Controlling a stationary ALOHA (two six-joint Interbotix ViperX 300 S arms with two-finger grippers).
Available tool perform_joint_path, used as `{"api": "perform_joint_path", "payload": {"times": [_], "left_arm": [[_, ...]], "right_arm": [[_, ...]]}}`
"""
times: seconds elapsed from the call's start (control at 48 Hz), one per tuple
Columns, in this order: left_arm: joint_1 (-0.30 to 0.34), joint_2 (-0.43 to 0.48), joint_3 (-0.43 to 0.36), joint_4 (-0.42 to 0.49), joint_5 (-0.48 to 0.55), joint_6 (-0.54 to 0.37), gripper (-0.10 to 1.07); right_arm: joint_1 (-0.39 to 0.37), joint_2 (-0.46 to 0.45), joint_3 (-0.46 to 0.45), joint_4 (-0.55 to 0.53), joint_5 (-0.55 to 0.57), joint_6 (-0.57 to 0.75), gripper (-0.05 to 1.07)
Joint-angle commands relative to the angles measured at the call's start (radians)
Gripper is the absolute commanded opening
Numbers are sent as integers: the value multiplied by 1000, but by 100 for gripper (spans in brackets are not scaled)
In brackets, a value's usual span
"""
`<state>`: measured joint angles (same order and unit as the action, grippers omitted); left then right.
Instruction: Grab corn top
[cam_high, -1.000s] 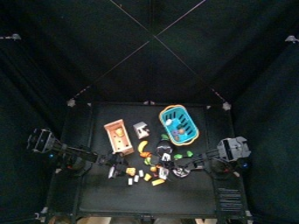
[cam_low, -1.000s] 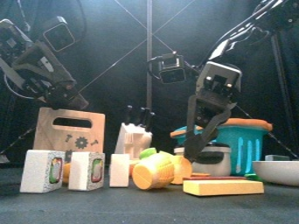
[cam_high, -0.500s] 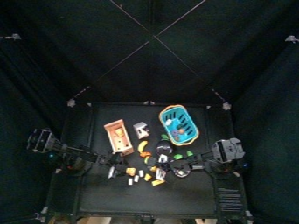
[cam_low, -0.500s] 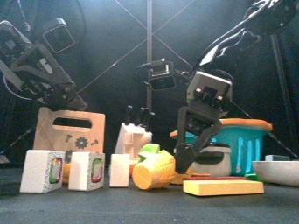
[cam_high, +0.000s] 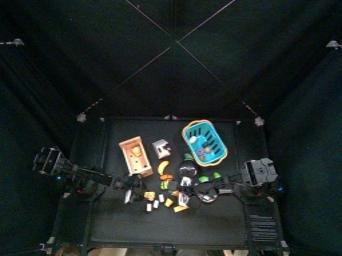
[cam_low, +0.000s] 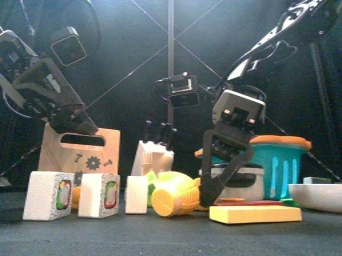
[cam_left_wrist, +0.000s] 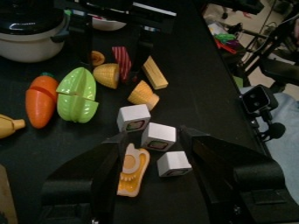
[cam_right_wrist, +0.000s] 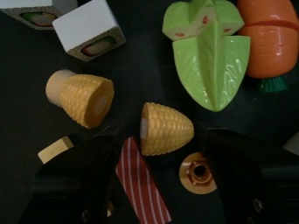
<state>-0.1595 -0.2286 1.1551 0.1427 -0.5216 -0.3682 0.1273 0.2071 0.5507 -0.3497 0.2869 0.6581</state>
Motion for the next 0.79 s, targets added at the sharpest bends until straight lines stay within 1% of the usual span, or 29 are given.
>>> {"api": "perform_joint_path", "payload": {"times": [0.0,0.208,0.771], "left_arm": [[3,3,-9,-2,-6,2,87],[3,3,-11,-2,-8,2,87],[3,3,-12,-2,-6,0,87]], "right_arm": [[-12,-18,-15,-3,-12,-2,95],[-31,-17,-12,-9,-23,-2,94],[-32,-9,-12,-20,-26,-3,94]]}}
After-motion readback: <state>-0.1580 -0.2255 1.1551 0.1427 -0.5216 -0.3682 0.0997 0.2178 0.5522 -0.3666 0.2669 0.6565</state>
